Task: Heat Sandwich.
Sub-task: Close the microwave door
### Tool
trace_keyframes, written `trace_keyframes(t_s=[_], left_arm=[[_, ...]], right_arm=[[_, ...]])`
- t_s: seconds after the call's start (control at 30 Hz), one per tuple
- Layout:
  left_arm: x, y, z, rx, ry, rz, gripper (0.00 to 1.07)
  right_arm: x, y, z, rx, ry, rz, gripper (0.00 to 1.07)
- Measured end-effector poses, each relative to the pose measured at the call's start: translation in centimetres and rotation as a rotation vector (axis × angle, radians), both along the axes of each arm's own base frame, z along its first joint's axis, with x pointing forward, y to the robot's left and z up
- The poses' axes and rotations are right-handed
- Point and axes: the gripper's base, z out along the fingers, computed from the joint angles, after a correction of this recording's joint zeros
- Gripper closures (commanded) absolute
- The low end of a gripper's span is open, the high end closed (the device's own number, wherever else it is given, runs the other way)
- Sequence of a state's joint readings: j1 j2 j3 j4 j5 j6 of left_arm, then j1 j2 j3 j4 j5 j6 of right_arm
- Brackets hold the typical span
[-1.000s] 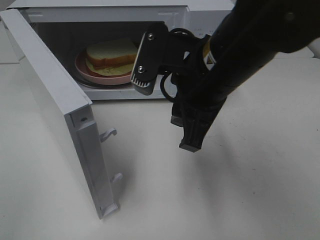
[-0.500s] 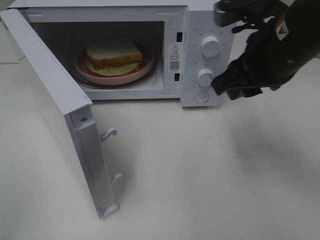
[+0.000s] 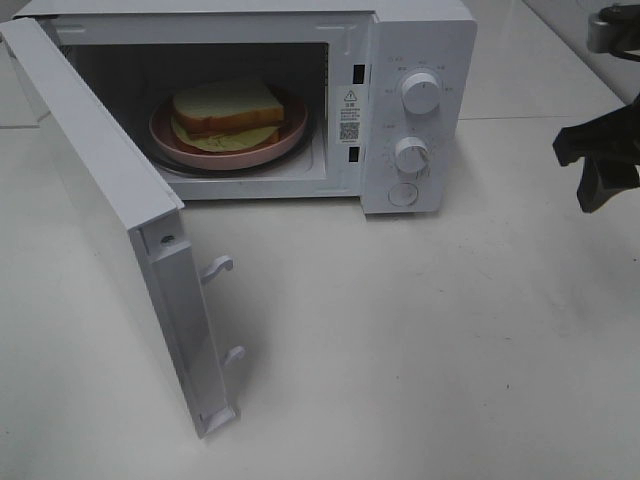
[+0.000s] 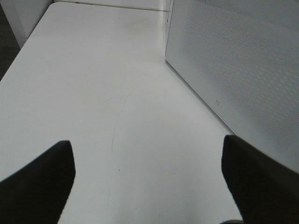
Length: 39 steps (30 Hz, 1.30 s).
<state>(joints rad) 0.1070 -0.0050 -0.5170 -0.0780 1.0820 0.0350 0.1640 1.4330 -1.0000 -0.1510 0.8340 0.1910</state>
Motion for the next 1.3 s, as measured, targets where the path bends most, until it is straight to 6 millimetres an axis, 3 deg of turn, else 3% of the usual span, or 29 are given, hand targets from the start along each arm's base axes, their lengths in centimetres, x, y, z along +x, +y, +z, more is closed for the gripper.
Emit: trace_keyframes(t_s=[0.13,0.27,0.3,0.4,0.43,0.6,0.73,0.93,1.03,1.3], left_arm=[[0.0,0.0,0.0,0.0,0.0,0.0,0.26],[0.0,0.0,0.0,0.0,0.0,0.0,0.26],[0.0,0.0,0.0,0.0,0.0,0.0,0.26],[0.0,0.0,0.0,0.0,0.0,0.0,0.26],[0.0,0.0,0.0,0.0,0.0,0.0,0.26],[0.0,0.0,0.0,0.0,0.0,0.0,0.26],[0.0,0.0,0.0,0.0,0.0,0.0,0.26],[0.0,0.0,0.0,0.0,0.0,0.0,0.26],[0.0,0.0,0.0,0.0,0.0,0.0,0.26],[0.0,0.0,0.0,0.0,0.0,0.0,0.26]], right_arm=[[-1.1,-0.3,0.3,0.004,0.073,-0.015,0.33],[-4.3,-0.7,2.9,0.025,0.041,-0.028,0.33],[-4.3,-0.7,2.9,0.025,0.041,-0.028,0.33],[-8.1,-1.1,3.6,0.052,-0.006,-0.032,0.33],[-10.2,-1.3,3.7,0.07,-0.035,-0.033,0.33],[-13.0,-1.7,3.1,0.083,-0.066,-0.033,0.33],[-17.9,-2.5,1.9,0.102,-0.175,-0.03,0.33],[-21.0,-3.0,1.0,0.121,-0.282,-0.026,0.33],[-22.7,-3.2,1.3,0.143,-0.42,-0.019,0.33],[-25.1,-3.7,1.7,0.164,-0.588,-0.013,0.34]])
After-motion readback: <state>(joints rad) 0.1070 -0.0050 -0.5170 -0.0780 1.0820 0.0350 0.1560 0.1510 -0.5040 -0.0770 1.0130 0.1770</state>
